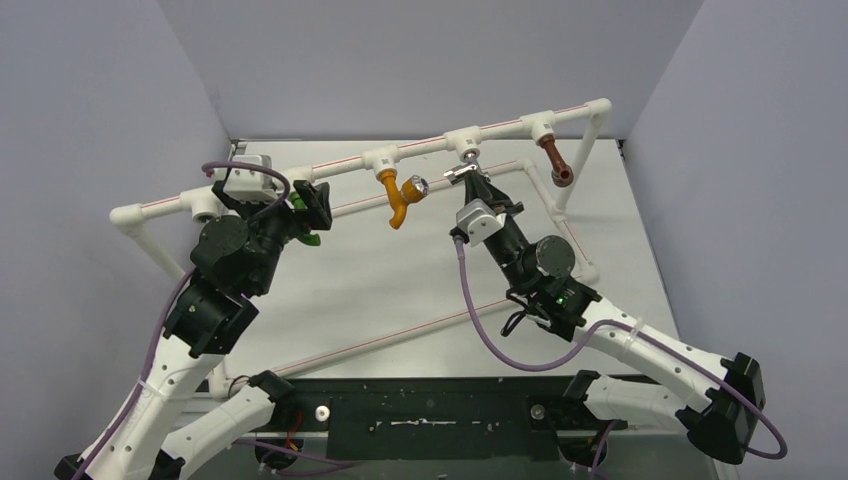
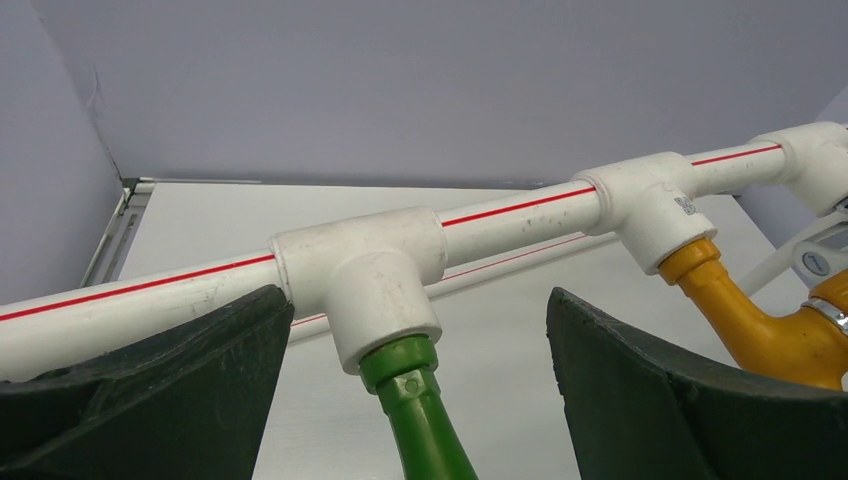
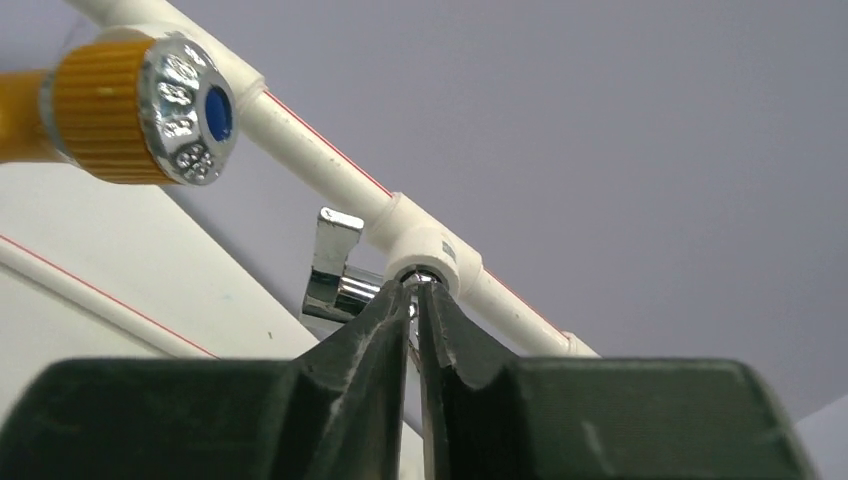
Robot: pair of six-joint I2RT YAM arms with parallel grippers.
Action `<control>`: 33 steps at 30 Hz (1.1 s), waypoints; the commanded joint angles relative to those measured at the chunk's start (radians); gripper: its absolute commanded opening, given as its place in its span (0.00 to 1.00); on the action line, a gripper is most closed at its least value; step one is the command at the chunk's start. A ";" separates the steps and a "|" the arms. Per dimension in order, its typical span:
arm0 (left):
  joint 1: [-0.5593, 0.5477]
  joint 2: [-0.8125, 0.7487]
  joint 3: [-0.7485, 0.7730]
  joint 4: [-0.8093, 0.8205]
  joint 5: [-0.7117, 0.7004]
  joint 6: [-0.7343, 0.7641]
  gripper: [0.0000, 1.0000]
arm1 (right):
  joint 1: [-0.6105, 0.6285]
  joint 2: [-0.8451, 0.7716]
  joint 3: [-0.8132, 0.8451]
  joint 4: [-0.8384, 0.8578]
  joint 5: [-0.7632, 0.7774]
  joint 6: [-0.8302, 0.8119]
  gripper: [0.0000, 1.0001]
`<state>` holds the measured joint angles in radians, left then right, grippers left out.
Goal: Install the water faucets
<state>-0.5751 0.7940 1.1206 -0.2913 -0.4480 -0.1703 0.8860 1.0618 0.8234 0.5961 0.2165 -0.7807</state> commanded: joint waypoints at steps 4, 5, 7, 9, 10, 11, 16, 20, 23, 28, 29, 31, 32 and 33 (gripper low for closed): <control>-0.014 -0.023 0.001 0.028 -0.003 0.015 0.97 | 0.009 -0.104 0.235 -0.471 -0.188 -0.141 0.48; -0.016 -0.024 0.001 0.028 -0.001 0.014 0.97 | 0.008 -0.107 0.265 -0.543 -0.193 -0.181 0.52; -0.020 -0.026 0.003 0.027 0.004 0.012 0.97 | 0.008 -0.108 0.328 -0.709 -0.191 -0.287 0.59; -0.022 -0.026 0.003 0.026 0.006 0.013 0.97 | 0.006 -0.102 0.380 -0.833 -0.181 -0.384 0.63; -0.022 -0.028 0.004 0.026 0.006 0.012 0.97 | 0.003 -0.094 0.401 -0.885 -0.170 -0.443 0.64; -0.023 -0.029 0.004 0.026 0.006 0.012 0.97 | 0.001 -0.083 0.423 -0.933 -0.155 -0.482 0.65; -0.029 -0.028 0.005 0.026 0.003 0.014 0.97 | -0.004 -0.039 0.485 -1.051 -0.115 -0.604 0.67; -0.029 -0.027 0.004 0.026 0.006 0.014 0.97 | -0.017 -0.010 0.482 -1.070 -0.133 -0.654 0.67; -0.029 -0.028 0.002 0.027 0.007 0.014 0.97 | -0.049 0.005 0.453 -1.042 -0.161 -0.687 0.65; -0.033 -0.030 -0.001 0.029 0.003 0.015 0.97 | -0.114 0.007 0.369 -0.874 -0.180 -0.772 0.59; -0.035 -0.030 -0.001 0.030 0.004 0.016 0.97 | -0.131 0.014 0.366 -0.864 -0.193 -0.782 0.58; -0.040 -0.030 -0.002 0.030 -0.003 0.020 0.97 | -0.146 0.024 0.347 -0.831 -0.201 -0.805 0.55; -0.041 -0.030 -0.003 0.030 -0.008 0.020 0.97 | -0.148 0.027 0.336 -0.812 -0.202 -0.816 0.54; -0.043 -0.031 -0.004 0.032 -0.010 0.021 0.97 | -0.149 0.034 0.334 -0.800 -0.207 -0.817 0.52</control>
<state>-0.6083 0.7750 1.1160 -0.2947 -0.4488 -0.1703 0.7528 1.0847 1.1721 -0.3504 0.0326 -1.5356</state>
